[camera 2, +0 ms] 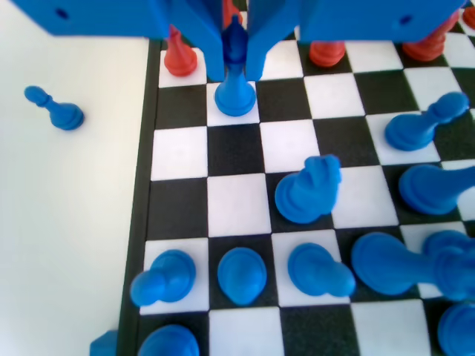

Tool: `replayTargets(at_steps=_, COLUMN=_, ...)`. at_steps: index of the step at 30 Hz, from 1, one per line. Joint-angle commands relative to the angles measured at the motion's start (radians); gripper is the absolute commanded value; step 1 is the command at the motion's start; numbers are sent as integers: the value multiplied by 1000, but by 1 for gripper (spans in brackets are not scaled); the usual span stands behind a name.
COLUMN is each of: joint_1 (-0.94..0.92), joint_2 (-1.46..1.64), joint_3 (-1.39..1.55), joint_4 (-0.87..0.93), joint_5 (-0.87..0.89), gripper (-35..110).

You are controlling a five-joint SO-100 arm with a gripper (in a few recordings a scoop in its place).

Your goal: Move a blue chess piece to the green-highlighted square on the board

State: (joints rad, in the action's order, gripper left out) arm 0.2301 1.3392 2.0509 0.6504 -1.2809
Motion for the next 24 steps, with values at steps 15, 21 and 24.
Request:
replayTargets(at_steps=15, joint_1=-80, joint_2=41, joint_3=-239, joint_4=172, joint_5=72, gripper=1)
replayTargets(at_steps=21, joint_1=-114, joint_2=37, joint_3=-268, joint_4=179, joint_5=61, gripper=1)
replayTargets(at_steps=24, joint_1=-124, joint_2=20, joint_3=-253, joint_4=156, joint_5=51, gripper=1)
